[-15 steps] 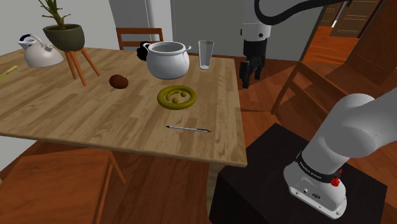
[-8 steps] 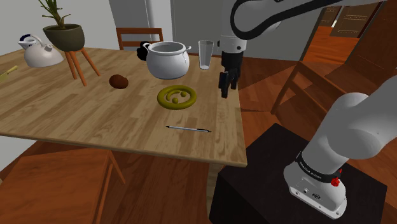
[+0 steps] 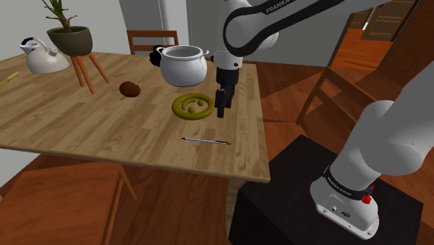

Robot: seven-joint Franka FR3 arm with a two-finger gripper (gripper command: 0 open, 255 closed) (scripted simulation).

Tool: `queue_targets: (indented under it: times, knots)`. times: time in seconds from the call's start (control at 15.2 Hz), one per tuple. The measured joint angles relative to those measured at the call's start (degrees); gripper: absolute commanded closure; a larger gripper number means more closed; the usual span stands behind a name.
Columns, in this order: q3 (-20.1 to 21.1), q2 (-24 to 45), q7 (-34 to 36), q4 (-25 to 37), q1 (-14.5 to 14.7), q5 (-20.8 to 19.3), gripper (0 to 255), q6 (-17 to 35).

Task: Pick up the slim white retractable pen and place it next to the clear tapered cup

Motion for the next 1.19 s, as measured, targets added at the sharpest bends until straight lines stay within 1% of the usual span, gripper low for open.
queue_targets:
  times: [0.33,0.53,0.59,1.06,1.19]
  knots:
    - [2.05,7.13,-5.64,3.55,3.24,4.56,0,5.27]
    - [3.14,10.93,-8.98,6.52,4.55,6.73,0,6.96]
    - [3.29,11.82,-9.54,7.08,4.69,7.01,0,7.40]
    - [4.14,15.00,-10.48,5.49,5.56,8.17,0,12.43]
    - [4.19,15.18,-10.52,5.35,5.61,8.24,0,12.78]
